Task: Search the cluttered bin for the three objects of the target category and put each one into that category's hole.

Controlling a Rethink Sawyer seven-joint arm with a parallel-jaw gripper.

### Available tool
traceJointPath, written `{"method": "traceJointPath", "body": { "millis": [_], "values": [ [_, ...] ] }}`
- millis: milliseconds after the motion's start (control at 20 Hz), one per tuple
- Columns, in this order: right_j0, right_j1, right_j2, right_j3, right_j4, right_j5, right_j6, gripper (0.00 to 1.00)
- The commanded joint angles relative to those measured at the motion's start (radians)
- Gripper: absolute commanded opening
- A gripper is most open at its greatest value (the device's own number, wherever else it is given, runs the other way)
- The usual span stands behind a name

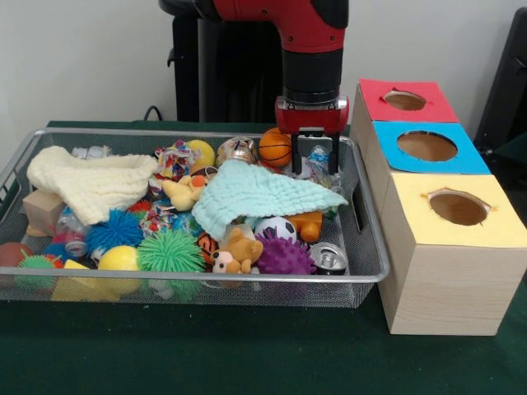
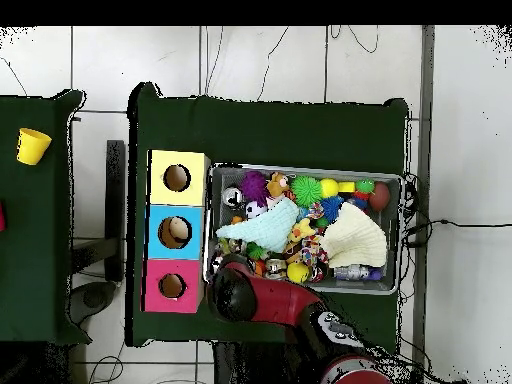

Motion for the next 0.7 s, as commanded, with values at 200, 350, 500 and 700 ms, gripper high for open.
{"method": "traceJointPath", "body": {
  "millis": [200,350,500,700],
  "values": [
    [-0.085,0.028,0.162,-0.047,-0.029,0.024,0.13,1.0],
    [-0.085,0.017,0.153,-0.044,-0.019,0.064,0.118,1.0],
    [-0.085,0.013,0.152,-0.05,-0.003,0.128,0.102,1.0],
    [-0.067,0.013,0.13,-0.059,0.002,0.18,0.088,1.0]
  ]
}}
